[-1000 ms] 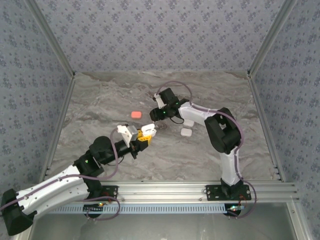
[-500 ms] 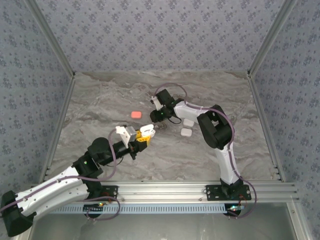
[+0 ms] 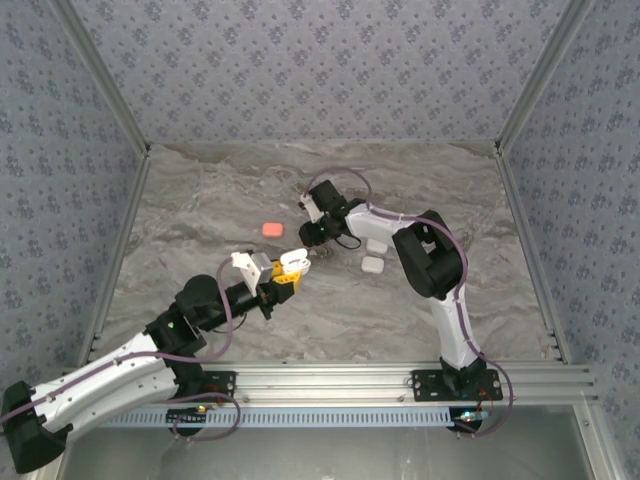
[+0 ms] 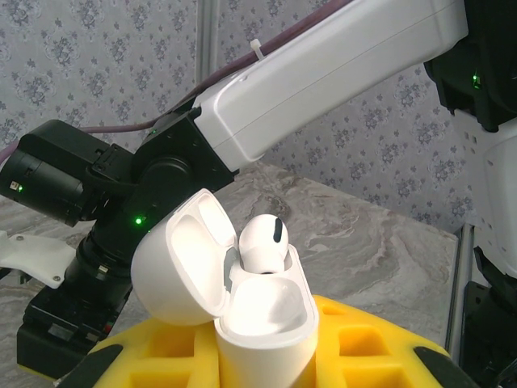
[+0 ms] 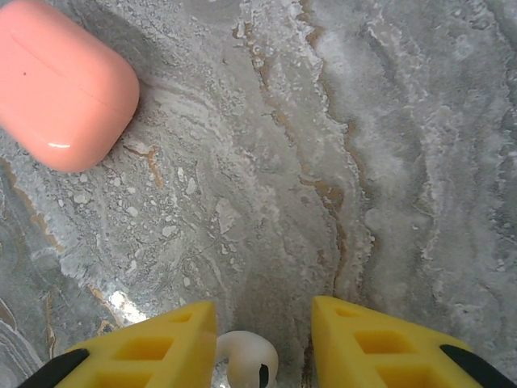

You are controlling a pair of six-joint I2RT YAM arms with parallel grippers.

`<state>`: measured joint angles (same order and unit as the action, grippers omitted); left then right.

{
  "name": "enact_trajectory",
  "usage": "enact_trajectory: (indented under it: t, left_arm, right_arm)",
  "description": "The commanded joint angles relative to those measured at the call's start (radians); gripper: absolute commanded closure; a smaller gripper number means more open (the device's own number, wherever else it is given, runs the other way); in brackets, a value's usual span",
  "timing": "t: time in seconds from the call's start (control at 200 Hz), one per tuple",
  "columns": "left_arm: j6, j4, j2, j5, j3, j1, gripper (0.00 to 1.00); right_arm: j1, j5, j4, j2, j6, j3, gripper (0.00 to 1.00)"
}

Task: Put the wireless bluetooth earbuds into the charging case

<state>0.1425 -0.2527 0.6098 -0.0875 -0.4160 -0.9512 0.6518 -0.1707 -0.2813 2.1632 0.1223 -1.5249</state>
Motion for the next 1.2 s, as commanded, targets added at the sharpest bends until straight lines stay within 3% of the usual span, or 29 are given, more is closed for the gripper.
enact_trajectory:
  t: [0.0, 0.36, 0.555, 0.745, 0.989, 1.194]
  left_arm:
    - [0.007, -0.011, -0.003, 0.014, 0.001, -0.004, 1.00]
    - [0.006, -0.013, -0.002, 0.016, -0.001, -0.004, 1.00]
    - [0.004, -0.017, 0.006, 0.015, -0.003, -0.004, 1.00]
    - [0.012, -0.052, 0.039, -0.001, -0.004, -0.006, 1.00]
    - [0.034, -0.140, 0.125, -0.052, -0.009, -0.004, 1.00]
    - [0.055, -0.202, 0.187, -0.107, -0.022, -0.005, 1.00]
  right_arm:
    - [0.021, -0.018, -0.048, -0.021, -0.007, 0.030, 0.62]
    - [0.026, -0.007, -0.064, -0.029, -0.012, 0.041, 0.72]
    - [0.026, 0.020, -0.033, -0.110, -0.016, 0.091, 0.77]
    - [0.016, 0.074, 0.020, -0.320, -0.027, 0.216, 0.78]
    - [-0.006, 0.148, 0.058, -0.708, -0.068, 0.437, 0.79]
    - [-0.003, 0.080, 0.118, -1.022, -0.153, 0.553, 0.79]
